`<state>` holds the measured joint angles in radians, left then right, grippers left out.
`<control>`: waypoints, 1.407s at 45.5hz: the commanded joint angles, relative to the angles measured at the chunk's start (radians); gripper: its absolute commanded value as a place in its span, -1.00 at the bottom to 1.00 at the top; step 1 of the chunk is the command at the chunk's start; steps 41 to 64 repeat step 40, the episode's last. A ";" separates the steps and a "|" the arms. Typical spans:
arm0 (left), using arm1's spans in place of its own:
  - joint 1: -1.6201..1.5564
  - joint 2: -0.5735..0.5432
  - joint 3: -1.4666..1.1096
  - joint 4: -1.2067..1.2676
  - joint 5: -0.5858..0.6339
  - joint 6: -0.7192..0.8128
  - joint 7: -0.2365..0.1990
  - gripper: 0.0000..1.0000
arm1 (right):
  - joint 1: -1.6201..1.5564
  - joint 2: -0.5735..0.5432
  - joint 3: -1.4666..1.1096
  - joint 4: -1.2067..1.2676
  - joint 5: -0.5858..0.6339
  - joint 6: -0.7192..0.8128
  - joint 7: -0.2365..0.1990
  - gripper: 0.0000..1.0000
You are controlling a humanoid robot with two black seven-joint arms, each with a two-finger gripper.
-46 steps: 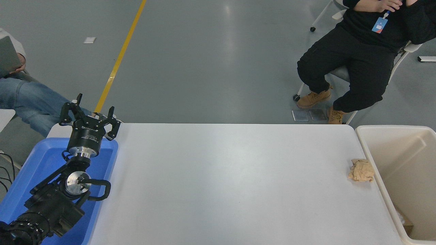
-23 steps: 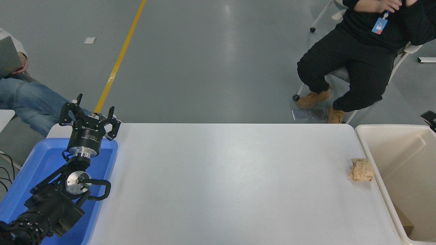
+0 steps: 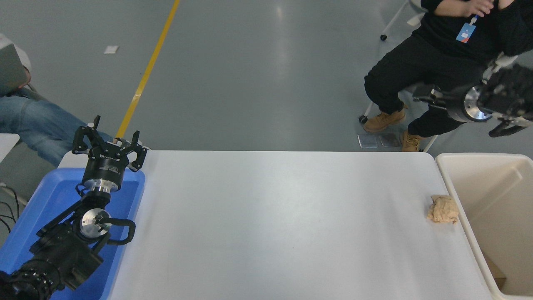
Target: Pick up foil plate and place in dustbin
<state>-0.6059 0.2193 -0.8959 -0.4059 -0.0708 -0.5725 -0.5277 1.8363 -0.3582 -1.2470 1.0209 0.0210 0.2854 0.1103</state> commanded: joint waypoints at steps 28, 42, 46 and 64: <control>0.000 0.000 0.000 0.001 0.000 0.000 0.000 0.98 | 0.497 -0.027 -0.074 0.639 -0.128 0.176 0.000 1.00; 0.000 0.000 0.000 0.001 0.000 0.000 0.000 0.98 | 0.495 -0.002 -0.074 0.640 -0.128 0.178 0.000 1.00; 0.000 0.000 0.000 0.001 0.000 0.000 0.000 0.98 | 0.495 -0.002 -0.074 0.640 -0.128 0.178 0.000 1.00; 0.000 0.000 0.000 0.001 0.000 0.000 0.000 0.98 | 0.495 -0.002 -0.074 0.640 -0.128 0.178 0.000 1.00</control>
